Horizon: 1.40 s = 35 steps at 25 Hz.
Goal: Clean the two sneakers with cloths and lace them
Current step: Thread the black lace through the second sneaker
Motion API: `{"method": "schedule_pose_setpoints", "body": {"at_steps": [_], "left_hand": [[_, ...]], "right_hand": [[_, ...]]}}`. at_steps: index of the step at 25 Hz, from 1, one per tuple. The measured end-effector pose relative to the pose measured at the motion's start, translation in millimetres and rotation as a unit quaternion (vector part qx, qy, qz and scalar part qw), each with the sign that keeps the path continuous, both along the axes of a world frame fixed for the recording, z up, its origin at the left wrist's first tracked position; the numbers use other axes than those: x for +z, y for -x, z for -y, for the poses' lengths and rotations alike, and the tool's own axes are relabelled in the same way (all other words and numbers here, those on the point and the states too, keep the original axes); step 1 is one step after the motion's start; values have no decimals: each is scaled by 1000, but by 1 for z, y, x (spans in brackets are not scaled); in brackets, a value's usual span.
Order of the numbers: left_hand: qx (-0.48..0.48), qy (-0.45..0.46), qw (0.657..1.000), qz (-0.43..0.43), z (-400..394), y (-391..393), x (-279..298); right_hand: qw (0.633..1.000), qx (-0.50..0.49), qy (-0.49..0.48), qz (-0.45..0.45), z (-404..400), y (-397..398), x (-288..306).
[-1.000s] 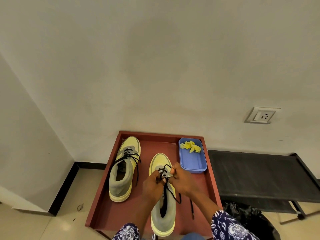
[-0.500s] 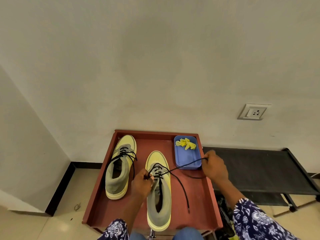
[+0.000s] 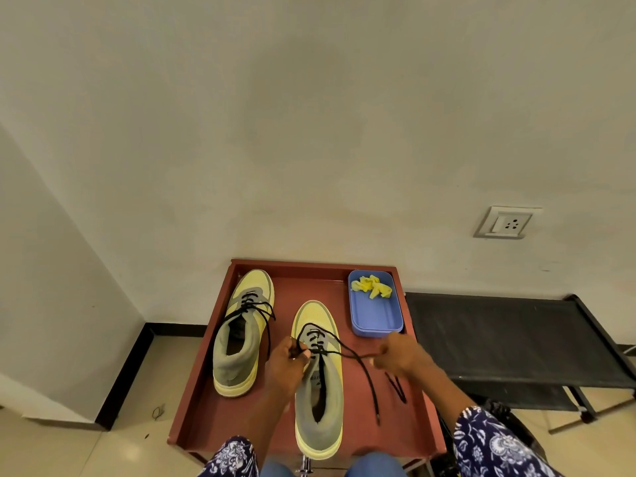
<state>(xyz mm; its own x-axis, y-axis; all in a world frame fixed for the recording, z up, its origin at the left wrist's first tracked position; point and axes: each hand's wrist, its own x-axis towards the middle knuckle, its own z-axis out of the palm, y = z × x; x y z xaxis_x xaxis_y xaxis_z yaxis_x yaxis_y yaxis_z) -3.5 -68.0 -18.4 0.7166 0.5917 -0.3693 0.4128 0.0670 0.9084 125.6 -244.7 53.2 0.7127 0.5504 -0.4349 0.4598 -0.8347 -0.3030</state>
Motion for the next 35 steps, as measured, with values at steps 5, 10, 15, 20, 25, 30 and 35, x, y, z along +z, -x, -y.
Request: {"method": "schedule_pose_setpoints", "body": {"at_steps": [5,10,15,20,25,30,35], "left_hand": [[8,24,1000,18,2,-2,7],[16,45,998,30,7,-4,17],[30,51,998,21,7,-2,17],[65,75,995,19,7,1,15],[66,78,995,-4,4,0,14],[102,78,990,-48,0,2,1],[77,-41,992,-91,2,2,7]], "right_hand": [[991,122,-52,2,-32,22,-14],[988,115,-95,-25,-56,38,-27],[989,27,-146,-1,-59,42,-40],[982,-65,-178,7,-49,34,-43],[980,-86,-179,16,-39,26,-46],[985,-96,-145,10,-35,25,-50],[992,-12,-119,-52,-41,24,-49]]}}
